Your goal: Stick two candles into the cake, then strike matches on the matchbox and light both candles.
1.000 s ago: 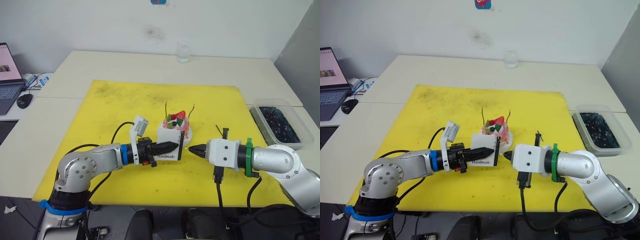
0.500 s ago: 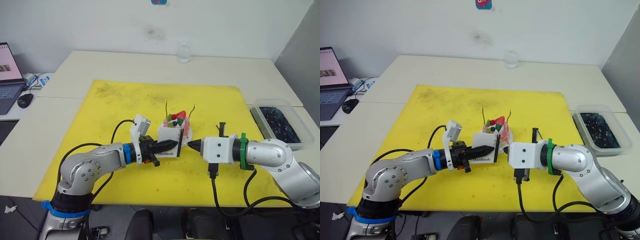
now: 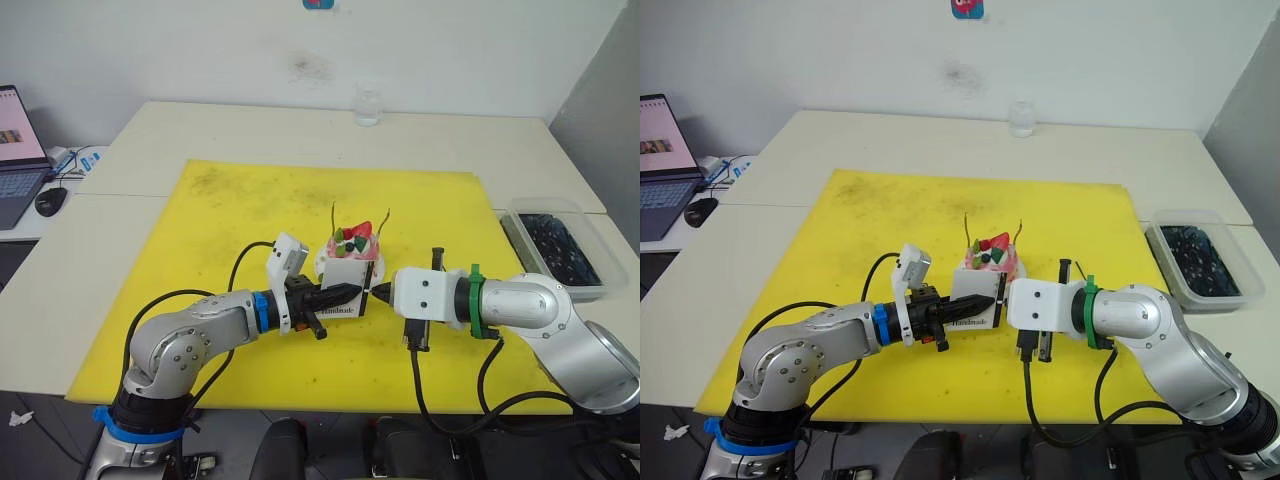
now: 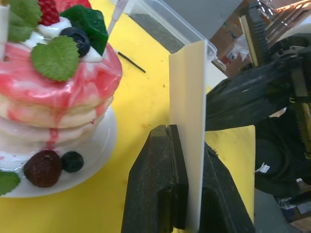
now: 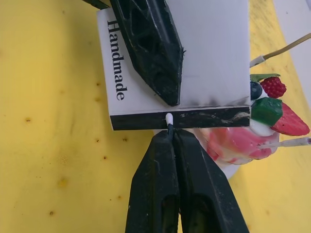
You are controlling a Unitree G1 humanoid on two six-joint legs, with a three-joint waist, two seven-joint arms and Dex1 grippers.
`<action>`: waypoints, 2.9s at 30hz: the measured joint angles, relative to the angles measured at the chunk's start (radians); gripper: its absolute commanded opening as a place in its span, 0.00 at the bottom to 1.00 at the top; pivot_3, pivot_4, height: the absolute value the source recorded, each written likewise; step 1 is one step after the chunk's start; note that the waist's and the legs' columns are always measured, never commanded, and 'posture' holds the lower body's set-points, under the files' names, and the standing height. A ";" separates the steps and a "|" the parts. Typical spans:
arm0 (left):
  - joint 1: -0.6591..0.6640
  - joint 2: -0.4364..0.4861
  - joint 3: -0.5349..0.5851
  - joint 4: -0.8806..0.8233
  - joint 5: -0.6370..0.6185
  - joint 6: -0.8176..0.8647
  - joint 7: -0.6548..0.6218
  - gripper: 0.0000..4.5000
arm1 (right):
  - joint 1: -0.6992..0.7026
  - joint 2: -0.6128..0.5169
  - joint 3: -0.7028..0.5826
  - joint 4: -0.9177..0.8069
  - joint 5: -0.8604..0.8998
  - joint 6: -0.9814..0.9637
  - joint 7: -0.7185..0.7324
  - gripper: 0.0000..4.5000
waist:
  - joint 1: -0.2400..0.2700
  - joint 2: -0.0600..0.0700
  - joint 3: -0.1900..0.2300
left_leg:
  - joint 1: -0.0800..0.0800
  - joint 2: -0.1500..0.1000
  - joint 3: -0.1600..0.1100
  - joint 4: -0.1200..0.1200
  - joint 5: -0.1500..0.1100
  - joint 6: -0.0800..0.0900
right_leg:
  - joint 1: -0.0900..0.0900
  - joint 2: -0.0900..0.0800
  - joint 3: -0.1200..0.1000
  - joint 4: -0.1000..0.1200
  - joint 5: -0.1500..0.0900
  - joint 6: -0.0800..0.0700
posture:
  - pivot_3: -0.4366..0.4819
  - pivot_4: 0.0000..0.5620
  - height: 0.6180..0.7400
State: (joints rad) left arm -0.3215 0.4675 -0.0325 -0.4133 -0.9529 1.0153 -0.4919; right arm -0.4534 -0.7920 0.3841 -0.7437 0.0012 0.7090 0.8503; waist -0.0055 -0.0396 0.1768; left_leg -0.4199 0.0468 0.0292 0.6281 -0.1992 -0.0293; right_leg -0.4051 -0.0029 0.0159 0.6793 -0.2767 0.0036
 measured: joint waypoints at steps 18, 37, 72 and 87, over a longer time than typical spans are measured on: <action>-0.006 -0.003 0.001 0.001 0.015 0.000 0.005 0.00 | -0.005 0.007 0.011 -0.003 -0.018 0.023 0.012 0.01 | 0.000 0.000 0.000 | 0.000 0.000 0.000 0.000 0.000 0.000 | 0.000 0.000 0.000 0.000 0.000 0.000 | 0.48 0.27 1.00; -0.004 -0.013 0.025 0.000 0.006 0.025 0.037 0.00 | 0.003 0.027 0.008 -0.025 -0.015 0.087 -0.024 0.01 | 0.000 0.000 0.000 | 0.000 0.000 0.000 0.000 0.000 0.000 | 0.000 0.000 0.000 0.000 0.000 0.000 | 0.48 0.27 1.00; -0.005 -0.031 0.043 0.014 -0.035 0.075 0.049 0.00 | 0.012 0.024 0.043 0.008 -0.040 0.018 -0.062 0.01 | 0.000 0.000 0.000 | 0.000 0.000 0.000 0.000 0.000 0.000 | 0.000 0.000 0.000 0.001 0.000 0.000 | 0.48 0.27 1.00; -0.105 -0.070 0.080 0.004 -0.101 0.099 0.081 0.00 | 0.057 0.004 0.130 0.082 -0.106 -0.084 -0.003 0.01 | 0.002 0.000 0.000 | 0.000 -0.001 -0.001 0.002 0.000 0.000 | 0.001 0.001 -0.001 0.001 0.000 0.001 | 0.48 0.27 1.00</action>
State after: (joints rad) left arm -0.4262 0.3970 0.0477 -0.4090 -1.0535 1.1144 -0.4106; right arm -0.3967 -0.7879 0.5144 -0.6617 -0.1049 0.6250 0.8477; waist -0.0031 -0.0398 0.1768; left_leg -0.4203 0.0462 0.0281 0.6297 -0.1991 -0.0293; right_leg -0.4046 -0.0015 0.0146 0.6802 -0.2763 0.0042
